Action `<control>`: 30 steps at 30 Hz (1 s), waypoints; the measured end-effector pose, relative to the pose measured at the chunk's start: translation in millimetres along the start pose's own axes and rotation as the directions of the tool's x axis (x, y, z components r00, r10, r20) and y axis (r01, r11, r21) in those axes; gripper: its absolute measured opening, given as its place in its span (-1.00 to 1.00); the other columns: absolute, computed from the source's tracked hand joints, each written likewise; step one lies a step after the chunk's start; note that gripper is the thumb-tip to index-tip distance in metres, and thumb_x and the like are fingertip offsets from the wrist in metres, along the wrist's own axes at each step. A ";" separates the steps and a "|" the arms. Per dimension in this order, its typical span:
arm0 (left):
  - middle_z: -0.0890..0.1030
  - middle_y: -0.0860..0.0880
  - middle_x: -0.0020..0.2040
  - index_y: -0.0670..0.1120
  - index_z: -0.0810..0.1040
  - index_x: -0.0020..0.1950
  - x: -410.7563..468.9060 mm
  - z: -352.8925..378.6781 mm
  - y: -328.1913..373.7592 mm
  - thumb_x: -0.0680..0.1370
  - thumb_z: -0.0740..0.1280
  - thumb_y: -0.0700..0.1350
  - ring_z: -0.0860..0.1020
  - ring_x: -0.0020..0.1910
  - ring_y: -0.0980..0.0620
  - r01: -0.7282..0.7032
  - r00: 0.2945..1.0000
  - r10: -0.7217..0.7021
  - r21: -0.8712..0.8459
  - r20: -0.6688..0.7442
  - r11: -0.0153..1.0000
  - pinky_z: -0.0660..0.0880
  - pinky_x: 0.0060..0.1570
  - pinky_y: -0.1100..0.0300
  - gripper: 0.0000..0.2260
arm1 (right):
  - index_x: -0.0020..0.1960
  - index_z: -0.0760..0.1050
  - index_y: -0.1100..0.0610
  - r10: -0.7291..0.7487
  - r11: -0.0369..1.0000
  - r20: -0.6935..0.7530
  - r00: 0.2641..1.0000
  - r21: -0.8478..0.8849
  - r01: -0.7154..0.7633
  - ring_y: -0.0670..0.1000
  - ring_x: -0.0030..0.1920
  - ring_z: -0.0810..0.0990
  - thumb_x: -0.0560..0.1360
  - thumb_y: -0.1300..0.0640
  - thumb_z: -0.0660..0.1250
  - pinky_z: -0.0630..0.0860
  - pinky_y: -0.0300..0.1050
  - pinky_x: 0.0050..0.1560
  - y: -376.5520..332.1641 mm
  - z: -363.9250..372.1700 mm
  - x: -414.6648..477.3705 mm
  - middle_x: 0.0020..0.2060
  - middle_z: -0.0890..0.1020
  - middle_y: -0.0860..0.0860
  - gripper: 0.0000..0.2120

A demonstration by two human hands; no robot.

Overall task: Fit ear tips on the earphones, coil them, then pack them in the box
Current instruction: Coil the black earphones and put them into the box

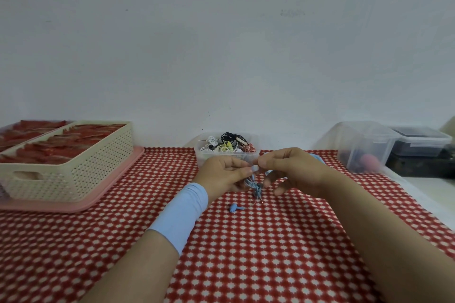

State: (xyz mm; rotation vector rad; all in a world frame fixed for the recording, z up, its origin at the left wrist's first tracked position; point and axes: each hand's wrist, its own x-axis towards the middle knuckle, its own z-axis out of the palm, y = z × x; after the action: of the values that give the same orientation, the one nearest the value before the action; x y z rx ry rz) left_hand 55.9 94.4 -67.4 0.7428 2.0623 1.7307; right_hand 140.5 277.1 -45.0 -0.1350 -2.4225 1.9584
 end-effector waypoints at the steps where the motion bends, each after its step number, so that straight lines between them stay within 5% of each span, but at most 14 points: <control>1: 0.72 -0.05 -0.18 -0.17 0.68 0.00 -0.2 0.0 0.1 0.46 0.50 -0.17 0.67 -0.26 0.07 0.000 1.000 0.000 0.015 0.002 1.000 0.64 -0.17 0.18 -0.85 | 0.05 0.73 0.15 -0.002 1.000 -0.007 1.000 -0.029 0.002 0.04 -0.22 0.66 0.55 0.16 0.44 0.61 -0.14 -0.34 0.2 -0.1 0.7 -0.09 0.74 0.12 -0.87; 5: 0.72 -0.02 -0.24 -0.11 0.68 -0.04 -1.8 -0.3 1.2 0.45 0.51 -0.18 0.66 -0.31 0.12 -0.033 0.999 0.033 0.115 -0.003 0.993 0.58 -0.24 0.30 -0.89 | -0.03 0.73 0.19 -0.033 0.996 -0.035 0.999 -0.083 0.030 0.05 -0.26 0.66 0.50 0.25 0.48 0.65 -0.09 -0.29 1.9 0.1 2.7 -0.21 0.72 0.15 -0.93; 17: 0.70 -0.14 -0.19 -0.17 0.67 0.00 -1.9 0.6 4.7 0.47 0.48 -0.26 0.63 -0.29 0.10 -0.067 0.997 0.064 0.065 0.049 0.996 0.58 -0.23 0.29 -0.88 | 0.08 0.71 0.21 0.035 0.999 0.078 0.996 0.038 -0.038 -0.01 -0.21 0.67 0.57 0.21 0.39 0.63 -0.17 -0.34 4.9 -8.7 1.7 -0.07 0.71 0.17 -0.84; 22: 0.68 0.01 -0.29 -0.17 0.68 -0.01 -1.0 0.9 4.4 0.46 0.49 -0.23 0.63 -0.32 0.15 -0.084 0.995 0.077 0.128 0.064 0.988 0.56 -0.23 0.31 -0.87 | -0.01 0.73 0.18 0.032 0.998 0.017 0.999 -0.048 -0.031 -0.02 -0.28 0.67 0.51 0.21 0.47 0.60 -0.17 -0.37 5.3 -5.0 3.2 -0.11 0.74 0.16 -0.90; 30: 0.69 -0.14 -0.11 -0.20 0.64 -0.05 0.1 13.0 9.4 0.47 0.49 -0.23 0.66 -0.21 0.08 -0.109 0.993 0.103 0.131 0.056 0.985 0.64 -0.24 0.17 -0.90 | 0.02 0.72 0.06 -0.047 0.959 -0.192 0.980 -0.282 -0.009 -0.08 -0.28 0.69 0.57 0.02 0.41 0.51 -0.24 -0.36 -7.8 -23.7 -5.2 -0.10 0.76 -0.06 -0.84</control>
State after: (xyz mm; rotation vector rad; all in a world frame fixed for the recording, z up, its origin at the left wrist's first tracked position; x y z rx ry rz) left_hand 64.9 106.0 -60.7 0.9418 2.1582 1.6228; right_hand 147.0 298.2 -32.2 -0.2945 -2.5410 1.4984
